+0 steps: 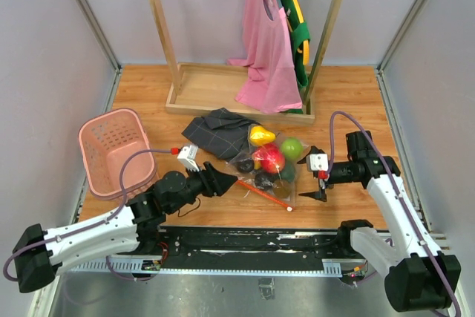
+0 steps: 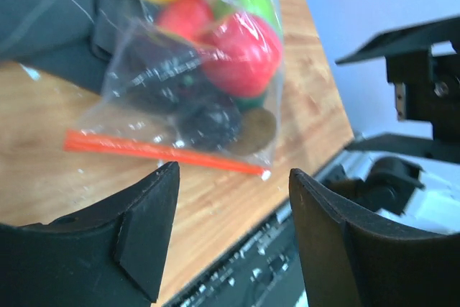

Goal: Open the zip-top bag and remove the fake food
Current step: Pick up the zipper food storage bag at the center of the board.

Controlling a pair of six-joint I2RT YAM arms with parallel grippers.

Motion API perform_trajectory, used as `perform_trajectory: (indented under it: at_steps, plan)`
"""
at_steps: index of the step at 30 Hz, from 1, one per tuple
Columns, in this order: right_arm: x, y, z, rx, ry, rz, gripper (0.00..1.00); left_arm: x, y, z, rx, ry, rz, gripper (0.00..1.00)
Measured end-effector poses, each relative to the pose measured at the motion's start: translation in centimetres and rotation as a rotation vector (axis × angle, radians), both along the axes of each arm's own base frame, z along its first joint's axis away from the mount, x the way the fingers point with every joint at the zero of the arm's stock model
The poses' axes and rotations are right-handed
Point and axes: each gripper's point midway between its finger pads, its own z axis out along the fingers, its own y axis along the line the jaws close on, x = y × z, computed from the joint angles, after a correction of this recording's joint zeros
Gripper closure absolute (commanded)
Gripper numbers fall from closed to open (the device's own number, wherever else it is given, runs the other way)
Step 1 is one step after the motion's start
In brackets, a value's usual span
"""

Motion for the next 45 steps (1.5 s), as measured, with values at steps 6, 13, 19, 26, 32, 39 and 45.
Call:
perform_trajectory:
  at_steps: [6, 13, 19, 26, 32, 39, 45]
  plan:
    - [-0.1, 0.2, -0.1, -0.011, -0.046, 0.041, 0.07, -5.0, -2.7, -0.6, -0.07, 0.074, -0.169, 0.36]
    - [0.0, 0.1, -0.1, -0.018, -0.061, 0.042, 0.08, -8.7, -6.4, -3.0, -0.079, 0.199, -0.136, 0.37]
    - [0.1, 0.0, -0.2, -0.027, -0.066, 0.039, 0.08, -6.8, -7.8, -6.3, -0.103, 0.206, 0.051, 0.49]
    - [0.1, -0.1, -0.3, -0.033, -0.064, 0.037, 0.07, -4.6, -9.3, -7.2, -0.212, 0.172, 0.18, 0.65]
    - [0.1, 0.0, -0.5, -0.05, -0.067, 0.045, 0.07, -4.3, -10.6, -8.4, -0.251, 0.21, 0.214, 0.64]
    - [0.1, -0.1, -0.6, -0.059, -0.071, 0.046, 0.07, -3.9, -12.7, -8.9, -0.283, 0.274, 0.268, 0.6]
    - [0.2, -0.2, -0.7, -0.066, -0.071, 0.044, 0.06, -3.8, -12.4, -11.2, -0.247, 0.303, 0.311, 0.55]
